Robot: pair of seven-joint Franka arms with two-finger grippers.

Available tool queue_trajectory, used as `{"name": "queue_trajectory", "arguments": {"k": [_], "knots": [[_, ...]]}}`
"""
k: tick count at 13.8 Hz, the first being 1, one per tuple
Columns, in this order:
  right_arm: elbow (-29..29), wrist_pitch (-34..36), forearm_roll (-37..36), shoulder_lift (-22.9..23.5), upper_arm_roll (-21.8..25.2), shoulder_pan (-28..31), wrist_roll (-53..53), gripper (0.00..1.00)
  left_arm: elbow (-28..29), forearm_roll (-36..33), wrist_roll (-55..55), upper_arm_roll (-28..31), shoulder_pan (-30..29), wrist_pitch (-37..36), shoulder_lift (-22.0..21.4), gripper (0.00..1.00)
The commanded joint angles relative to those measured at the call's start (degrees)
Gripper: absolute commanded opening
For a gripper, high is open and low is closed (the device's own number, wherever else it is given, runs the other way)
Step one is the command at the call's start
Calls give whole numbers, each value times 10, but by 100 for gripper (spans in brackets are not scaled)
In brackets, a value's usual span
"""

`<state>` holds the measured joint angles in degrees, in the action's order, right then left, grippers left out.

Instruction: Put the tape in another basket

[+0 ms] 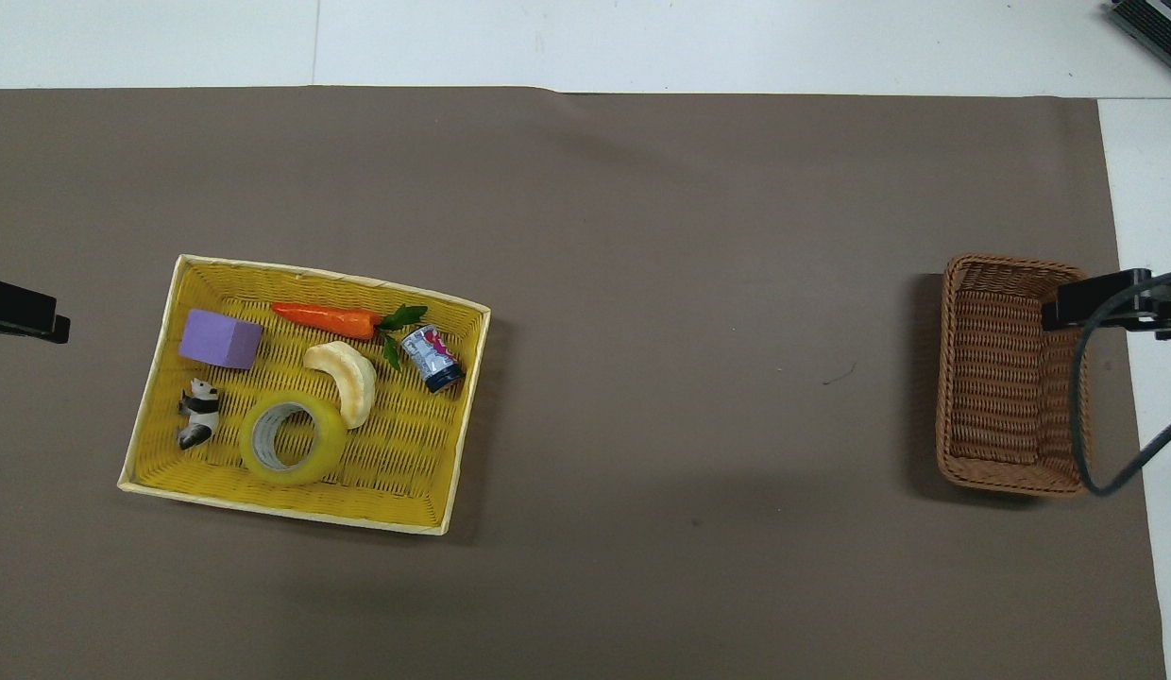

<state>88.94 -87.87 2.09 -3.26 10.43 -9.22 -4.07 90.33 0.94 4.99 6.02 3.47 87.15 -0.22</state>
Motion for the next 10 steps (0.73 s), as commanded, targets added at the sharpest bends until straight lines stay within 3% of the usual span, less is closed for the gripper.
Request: {"name": "queue_trajectory", "arguments": {"k": [1,10], "knots": [[9,-12,9,-4,2,1,15,100,5,-7,2,1,0,-6,-6,100],[9,-12,9,-4,1,1,16,100,29,-6,2,1,5,4,-18,100]]}}
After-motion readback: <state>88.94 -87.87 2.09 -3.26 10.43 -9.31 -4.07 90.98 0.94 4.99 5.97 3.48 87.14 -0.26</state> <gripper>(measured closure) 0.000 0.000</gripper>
